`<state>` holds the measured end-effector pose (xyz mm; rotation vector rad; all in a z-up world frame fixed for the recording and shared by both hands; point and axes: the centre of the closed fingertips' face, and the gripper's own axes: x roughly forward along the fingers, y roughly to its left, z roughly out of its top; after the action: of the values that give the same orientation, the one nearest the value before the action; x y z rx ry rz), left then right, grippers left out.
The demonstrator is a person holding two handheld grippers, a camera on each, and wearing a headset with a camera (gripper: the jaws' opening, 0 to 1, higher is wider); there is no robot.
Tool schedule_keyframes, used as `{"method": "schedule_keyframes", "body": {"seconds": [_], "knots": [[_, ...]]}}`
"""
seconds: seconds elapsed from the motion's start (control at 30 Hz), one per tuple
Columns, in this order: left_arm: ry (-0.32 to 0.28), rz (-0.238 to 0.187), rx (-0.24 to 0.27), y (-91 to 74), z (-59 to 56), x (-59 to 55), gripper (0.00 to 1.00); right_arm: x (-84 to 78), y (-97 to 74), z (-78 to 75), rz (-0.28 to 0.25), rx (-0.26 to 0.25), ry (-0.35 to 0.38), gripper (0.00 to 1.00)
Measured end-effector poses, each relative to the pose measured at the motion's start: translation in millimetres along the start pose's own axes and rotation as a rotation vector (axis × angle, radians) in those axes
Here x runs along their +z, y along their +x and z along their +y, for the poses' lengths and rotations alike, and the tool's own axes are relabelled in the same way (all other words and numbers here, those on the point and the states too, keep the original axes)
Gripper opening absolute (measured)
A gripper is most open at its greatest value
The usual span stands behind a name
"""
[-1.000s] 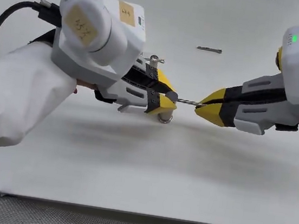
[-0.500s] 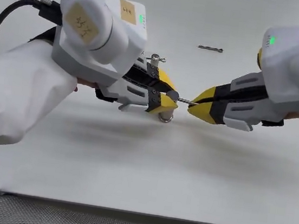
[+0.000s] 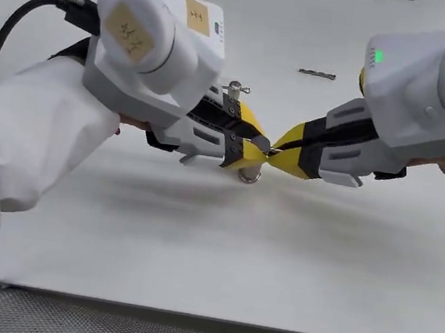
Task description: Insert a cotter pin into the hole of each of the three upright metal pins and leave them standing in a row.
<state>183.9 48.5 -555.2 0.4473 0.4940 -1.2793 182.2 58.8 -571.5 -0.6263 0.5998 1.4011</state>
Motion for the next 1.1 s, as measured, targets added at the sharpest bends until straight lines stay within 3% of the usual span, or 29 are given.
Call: {"method": "schedule_keyframes", "body": {"seconds": [0.03,0.13,0.17,0.27,0.4,0.47,0.67,1.1], "knots": [[0.001,0.001,-0.001,0.0,-0.6,0.4,0.10,-2.5,1.4,-0.1,0.013,-0.007,-0.023,0.00],[-0.002,0.001,-0.001,0.0,-0.8,0.4,0.10,-3.6,1.3,-1.9,0.010,-0.027,-0.025,0.27],[-0.002,0.001,-0.001,0.1,-0.8,0.3,0.10,-3.4,0.8,-1.7,0.006,-0.024,-0.022,0.28],[0.001,0.004,0.000,0.0,-0.8,0.0,0.10,-7.7,-3.8,-3.9,0.012,-0.034,-0.008,0.15],[-0.002,0.005,0.003,0.1,-1.6,0.5,0.10,-11.4,-9.7,-5.4,0.009,-0.042,0.012,0.11],[-0.002,0.005,0.006,0.1,-2.0,0.7,0.10,-12.7,-11.6,-5.7,0.007,-0.043,0.066,0.08],[-0.005,0.008,0.012,-0.3,-1.8,0.1,0.10,-7.4,-15.9,-2.5,-0.009,-0.037,0.050,0.00],[-0.002,0.015,0.015,-0.4,-1.6,0.7,0.10,0.5,-8.0,-2.9,-0.009,-0.031,0.064,0.00]]}}
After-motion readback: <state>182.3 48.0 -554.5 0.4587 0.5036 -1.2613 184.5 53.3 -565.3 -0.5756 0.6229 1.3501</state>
